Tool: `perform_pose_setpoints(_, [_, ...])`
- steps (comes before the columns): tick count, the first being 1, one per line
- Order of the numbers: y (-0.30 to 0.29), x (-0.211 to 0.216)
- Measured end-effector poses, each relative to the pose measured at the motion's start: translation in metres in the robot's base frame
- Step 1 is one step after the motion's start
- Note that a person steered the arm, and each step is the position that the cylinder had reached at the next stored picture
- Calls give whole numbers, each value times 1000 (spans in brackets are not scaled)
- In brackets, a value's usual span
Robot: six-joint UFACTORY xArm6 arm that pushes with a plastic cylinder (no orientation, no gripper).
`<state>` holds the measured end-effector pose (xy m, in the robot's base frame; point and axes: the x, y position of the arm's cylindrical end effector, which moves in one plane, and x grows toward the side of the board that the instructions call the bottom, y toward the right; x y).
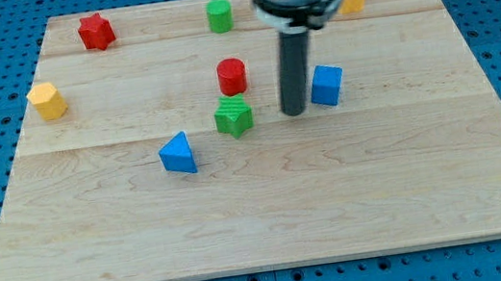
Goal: Place the cube at the center right of the board
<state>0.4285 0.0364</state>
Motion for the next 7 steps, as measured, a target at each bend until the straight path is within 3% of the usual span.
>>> perform_pose_setpoints(1, [61, -14])
perform_pose_setpoints(2, [85, -18])
perform_pose_setpoints(3, [34, -47])
perform_pose_setpoints(4, [94, -41])
perform_pose_setpoints(5, [100, -38])
perform_pose_setpoints(6, [52, -67])
perform_pose_setpoints(7, [53, -69])
